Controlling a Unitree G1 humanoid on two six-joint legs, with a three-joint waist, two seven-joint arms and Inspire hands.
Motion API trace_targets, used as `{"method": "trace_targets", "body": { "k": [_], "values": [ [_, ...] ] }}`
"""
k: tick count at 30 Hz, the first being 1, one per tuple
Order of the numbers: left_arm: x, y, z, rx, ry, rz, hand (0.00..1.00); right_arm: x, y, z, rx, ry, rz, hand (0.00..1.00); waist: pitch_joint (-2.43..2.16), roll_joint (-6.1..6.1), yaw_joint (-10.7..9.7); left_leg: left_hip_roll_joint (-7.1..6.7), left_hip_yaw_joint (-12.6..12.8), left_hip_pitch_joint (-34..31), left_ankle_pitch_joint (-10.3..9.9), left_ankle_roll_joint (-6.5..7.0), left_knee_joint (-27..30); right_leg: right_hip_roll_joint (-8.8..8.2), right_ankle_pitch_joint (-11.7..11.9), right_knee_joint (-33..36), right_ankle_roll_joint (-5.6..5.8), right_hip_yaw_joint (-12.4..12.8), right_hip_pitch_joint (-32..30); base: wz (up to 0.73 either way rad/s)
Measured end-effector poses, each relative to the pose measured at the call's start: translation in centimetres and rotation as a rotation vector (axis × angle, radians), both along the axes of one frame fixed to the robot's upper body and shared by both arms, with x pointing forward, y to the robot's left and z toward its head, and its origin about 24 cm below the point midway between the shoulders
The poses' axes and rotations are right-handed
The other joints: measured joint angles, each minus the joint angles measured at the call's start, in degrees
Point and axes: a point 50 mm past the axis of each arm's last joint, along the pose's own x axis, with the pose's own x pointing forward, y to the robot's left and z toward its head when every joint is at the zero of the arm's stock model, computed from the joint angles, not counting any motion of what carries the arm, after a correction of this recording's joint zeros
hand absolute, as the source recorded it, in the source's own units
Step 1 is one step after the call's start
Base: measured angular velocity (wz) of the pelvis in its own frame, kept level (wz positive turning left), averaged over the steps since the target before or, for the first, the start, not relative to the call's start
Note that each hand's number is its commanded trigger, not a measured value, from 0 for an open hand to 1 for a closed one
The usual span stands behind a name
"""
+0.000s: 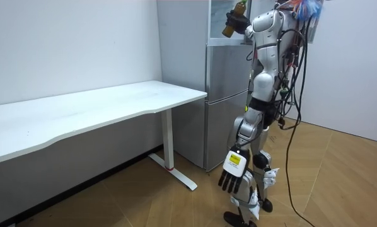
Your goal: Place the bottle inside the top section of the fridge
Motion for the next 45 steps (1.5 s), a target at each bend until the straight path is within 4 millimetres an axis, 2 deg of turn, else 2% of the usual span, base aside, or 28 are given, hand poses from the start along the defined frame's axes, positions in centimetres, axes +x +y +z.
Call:
{"method": "trace_targets", "body": {
  "k": [12, 20, 26, 33, 38, 42, 45],
  "values": [
    [0.4, -0.1, -0.1, -0.035, 0.016, -0.016, 0.0, 2.1, -0.3, 2.4, 0.057, -0.067, -0.008, 1.0, -0.01, -0.11, 1.63, -0.28, -0.49, -1.06, 0.02, 0.0, 0.26, -0.01, 0.0, 0.27, 0.0, -0.32, -1.15, 0.02],
    [0.6, -0.1, -0.1, -0.044, 0.023, -0.015, 0.0, 3.0, -0.6, 2.1, 0.111, -0.036, -0.02, 1.0, 0.19, -0.55, 1.61, -0.47, -1.82, -1.87, 0.03, 0.02, 0.33, -0.14, 0.0, 0.52, 0.01, -1.68, -1.38, 0.08],
    [0.5, -0.2, -0.1, -0.041, 0.041, -0.017, 0.0, 4.3, -1.4, 1.5, 0.163, 0.017, -0.06, 1.0, 0.12, -0.4, 1.58, -0.55, -2.34, -1.92, 0.04, 0.02, 0.73, -0.15, -0.01, 0.54, 0.02, -1.9, -1.38, 0.03],
    [0.4, 0.2, 0.0, -0.02, 0.054, -0.027, 0.0, 6.3, -2.3, 2.4, 0.171, 0.064, -0.094, 1.0, -0.05, -0.12, 1.42, -0.55, -2.35, -1.87, 0.06, 0.03, 0.6, -0.14, -0.01, 0.52, 0.02, -1.67, -1.42, 0.0],
    [0.9, 1.1, 0.3, 0.006, 0.043, -0.042, 0.0, 6.9, -2.8, 2.6, 0.107, 0.117, -0.116, 1.0, -0.04, -1.08, 1.5, -0.53, -2.37, -1.87, 0.1, -0.02, 0.4, -0.09, -0.02, 0.52, 0.02, -1.78, -1.44, 0.0],
    [1.0, 2.2, 0.6, 0.034, 0.033, -0.035, 0.0, 7.4, -3.9, 2.1, 0.114, 0.168, -0.149, 1.0, -0.43, -2.2, 1.68, -0.6, -2.29, -1.88, 0.1, -0.02, 0.45, -0.1, -0.01, 0.54, 0.02, -1.73, -1.39, 0.0],
    [1.1, 2.6, 0.8, 0.046, 0.029, -0.038, 0.0, 7.5, -4.2, 2.1, 0.116, 0.177, -0.167, 1.0, -0.38, -2.36, 1.87, -0.62, -2.23, -1.84, 0.09, 0.0, 0.58, -0.14, -0.01, 0.55, 0.02, -1.66, -1.34, 0.0]
  ]
}}
